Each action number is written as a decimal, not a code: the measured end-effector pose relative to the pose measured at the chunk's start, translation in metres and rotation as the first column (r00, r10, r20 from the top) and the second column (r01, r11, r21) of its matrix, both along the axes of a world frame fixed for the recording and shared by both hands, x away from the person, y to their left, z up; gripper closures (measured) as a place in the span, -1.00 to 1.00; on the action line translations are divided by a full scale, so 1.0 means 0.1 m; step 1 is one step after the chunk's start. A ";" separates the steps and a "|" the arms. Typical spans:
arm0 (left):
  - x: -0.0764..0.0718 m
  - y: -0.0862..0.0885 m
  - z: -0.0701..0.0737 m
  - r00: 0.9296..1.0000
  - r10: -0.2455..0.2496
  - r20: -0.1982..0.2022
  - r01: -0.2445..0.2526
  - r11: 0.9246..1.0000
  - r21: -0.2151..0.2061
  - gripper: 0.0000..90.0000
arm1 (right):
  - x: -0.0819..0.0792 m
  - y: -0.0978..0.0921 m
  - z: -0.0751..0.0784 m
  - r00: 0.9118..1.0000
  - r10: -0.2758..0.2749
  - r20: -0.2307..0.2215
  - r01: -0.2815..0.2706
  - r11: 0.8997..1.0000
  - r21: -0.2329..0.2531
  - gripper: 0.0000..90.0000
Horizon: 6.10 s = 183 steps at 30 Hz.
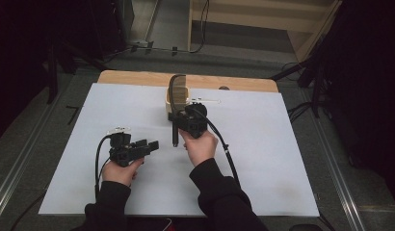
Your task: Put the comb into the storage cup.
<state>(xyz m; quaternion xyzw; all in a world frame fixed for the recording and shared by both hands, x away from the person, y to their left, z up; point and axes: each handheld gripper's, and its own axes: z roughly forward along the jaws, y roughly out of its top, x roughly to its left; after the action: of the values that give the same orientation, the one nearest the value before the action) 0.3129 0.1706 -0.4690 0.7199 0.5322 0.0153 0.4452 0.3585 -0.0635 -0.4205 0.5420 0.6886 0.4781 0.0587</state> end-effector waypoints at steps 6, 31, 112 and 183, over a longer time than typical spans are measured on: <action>0.03 0.04 0.02 0.997 -0.081 -0.008 0.082 0.996 0.023 -0.16 | -0.02 -0.03 0.02 1.000 0.004 0.011 -0.004 1.000 -0.001 0.56; -0.18 0.32 0.09 0.946 -0.320 0.051 0.310 0.940 0.144 -0.25 | -0.08 -0.11 0.03 0.998 0.012 0.060 -0.013 1.000 0.016 0.56; -0.19 0.53 0.08 0.947 -0.321 -0.006 0.320 0.939 0.126 -0.31 | 0.54 0.04 0.57 0.944 -0.167 0.284 0.172 0.985 0.008 0.56; -0.16 0.51 0.06 0.942 -0.335 -0.014 0.335 0.935 0.118 -0.31 | 1.13 0.08 0.24 0.948 -0.186 0.260 0.216 0.972 -0.092 0.56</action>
<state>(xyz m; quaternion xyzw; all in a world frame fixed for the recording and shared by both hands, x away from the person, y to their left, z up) 0.2971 0.2216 -0.4626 0.8252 0.3986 -0.0267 0.3994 0.4711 -0.0553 -0.3963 0.5405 0.6444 0.4918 0.2254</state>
